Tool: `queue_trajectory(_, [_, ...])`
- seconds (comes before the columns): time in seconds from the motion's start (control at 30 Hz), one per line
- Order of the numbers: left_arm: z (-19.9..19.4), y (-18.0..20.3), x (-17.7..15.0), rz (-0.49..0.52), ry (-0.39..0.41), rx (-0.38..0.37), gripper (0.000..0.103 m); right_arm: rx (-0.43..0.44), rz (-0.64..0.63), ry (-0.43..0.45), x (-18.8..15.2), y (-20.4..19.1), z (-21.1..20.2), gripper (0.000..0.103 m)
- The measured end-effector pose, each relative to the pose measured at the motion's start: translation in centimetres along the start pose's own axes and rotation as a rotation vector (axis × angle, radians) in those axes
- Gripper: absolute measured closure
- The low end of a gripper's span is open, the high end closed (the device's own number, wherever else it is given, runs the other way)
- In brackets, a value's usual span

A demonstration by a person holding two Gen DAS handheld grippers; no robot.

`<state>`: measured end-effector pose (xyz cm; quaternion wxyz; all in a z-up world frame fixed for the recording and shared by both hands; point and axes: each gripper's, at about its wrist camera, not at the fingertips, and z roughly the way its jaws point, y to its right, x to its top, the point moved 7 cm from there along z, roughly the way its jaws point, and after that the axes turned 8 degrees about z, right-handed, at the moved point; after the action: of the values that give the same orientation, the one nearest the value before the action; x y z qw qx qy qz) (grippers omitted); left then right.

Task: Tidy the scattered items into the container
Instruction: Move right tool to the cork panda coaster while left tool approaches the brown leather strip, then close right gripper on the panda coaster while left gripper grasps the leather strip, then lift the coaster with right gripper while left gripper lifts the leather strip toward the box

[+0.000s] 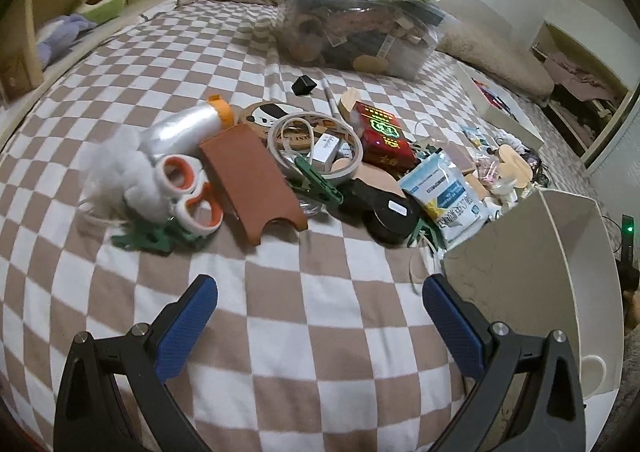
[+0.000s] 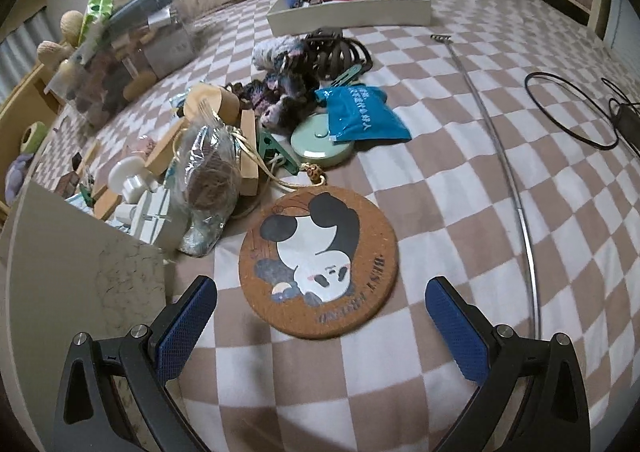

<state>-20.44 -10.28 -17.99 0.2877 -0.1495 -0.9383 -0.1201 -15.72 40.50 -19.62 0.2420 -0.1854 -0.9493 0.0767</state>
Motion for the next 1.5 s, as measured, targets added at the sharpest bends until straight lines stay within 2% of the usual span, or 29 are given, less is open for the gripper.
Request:
queue_trajectory(0.17, [1.7,-0.7,1.2,0.006,-0.015,0.039,0.0,-0.013,-0.019,-0.024,0.4,-0.5,1.4,0.0])
queue_trajectory(0.5, [5.0,-2.8,3.0,-0.064,-0.014,0.107,0.002,-0.076,-0.068,-0.035,1.2,-0.9,3.8,0.0])
queue_trajectory(0.6, [5.9,-3.3,3.2,-0.084,-0.015,0.131,0.018,-0.092,-0.094,-0.018,1.3,-1.0,4.1,0.0])
queue_trajectory(0.73, [6.4,-3.6,3.3,-0.107,0.001,0.119,0.021,-0.087,-0.113,0.018,1.0,-0.7,4.0,0.0])
queue_trajectory(0.8, [6.4,-3.6,3.2,-0.098,0.006,0.124,0.025,-0.087,-0.123,0.035,0.7,-0.6,4.0,0.0])
queue_trajectory(0.83, [6.4,-3.7,3.1,-0.086,-0.002,0.146,0.038,-0.088,-0.127,0.042,0.7,-0.6,4.0,0.0])
queue_trajectory(0.87, [6.3,-3.9,3.0,-0.073,-0.008,0.162,0.042,-0.088,-0.129,0.047,0.6,-0.5,3.9,0.0])
queue_trajectory(0.97, [5.7,-4.3,2.6,-0.066,-0.013,0.138,0.053,-0.079,-0.119,0.048,0.6,-0.5,4.0,0.0])
queue_trajectory(1.1, [5.0,-4.6,1.6,-0.029,-0.034,0.147,0.057,-0.08,-0.121,0.051,0.6,-0.4,4.0,0.0])
queue_trajectory(1.5, [1.7,-2.9,-3.0,0.116,-0.101,0.109,0.057,-0.07,-0.111,0.055,0.5,-0.5,4.0,0.0])
